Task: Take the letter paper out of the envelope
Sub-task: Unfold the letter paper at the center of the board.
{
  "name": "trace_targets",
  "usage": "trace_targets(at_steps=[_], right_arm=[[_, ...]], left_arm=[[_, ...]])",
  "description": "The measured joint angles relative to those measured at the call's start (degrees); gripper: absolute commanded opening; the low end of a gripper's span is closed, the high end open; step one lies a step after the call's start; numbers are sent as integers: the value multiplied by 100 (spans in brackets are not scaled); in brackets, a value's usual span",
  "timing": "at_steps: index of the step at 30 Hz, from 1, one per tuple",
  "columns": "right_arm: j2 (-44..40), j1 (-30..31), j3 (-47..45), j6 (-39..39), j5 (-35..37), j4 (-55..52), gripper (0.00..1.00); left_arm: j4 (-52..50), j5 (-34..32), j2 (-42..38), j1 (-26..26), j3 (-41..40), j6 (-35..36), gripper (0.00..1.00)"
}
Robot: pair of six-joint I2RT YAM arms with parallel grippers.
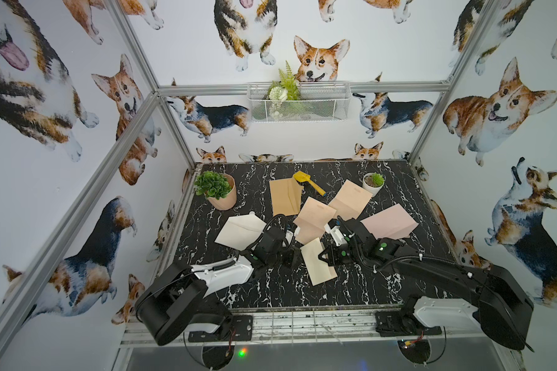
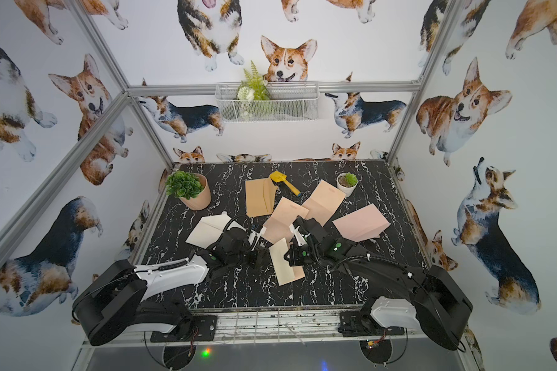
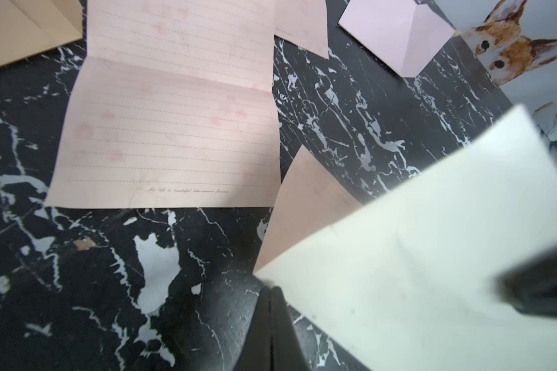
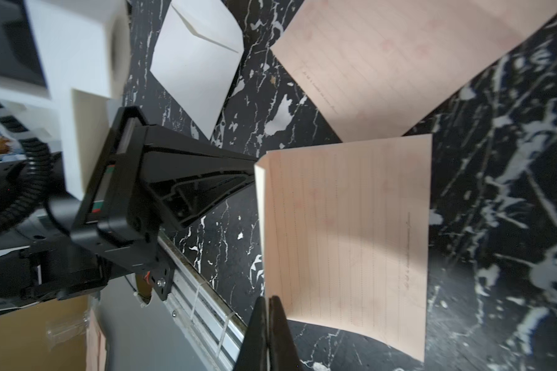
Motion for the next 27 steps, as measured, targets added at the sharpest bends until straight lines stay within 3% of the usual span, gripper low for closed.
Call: trace_targets(at_steps=[4, 9, 12, 15, 22, 27], right_arm=[[-205, -28, 546, -490, 575, -1029, 0], [-636, -52, 1405, -804, 2243, -2889, 0], [-341, 94, 2011, -728, 3464, -3882, 0], [348, 413, 2103, -590, 4019, -4325, 0], [1784, 1215, 2210, -354, 4579, -4352, 0], [1976, 1362, 1871, -376, 4181, -3460, 0]], left_arm=[[83, -28, -271, 63, -173, 0, 0], [136, -28, -382, 101, -229, 0, 0], [155, 28, -284, 101, -190, 2, 0], [216, 116, -195, 101, -170, 2, 0], [304, 192, -103, 101, -168, 7, 0], [323, 214, -17, 101, -138, 9, 0]])
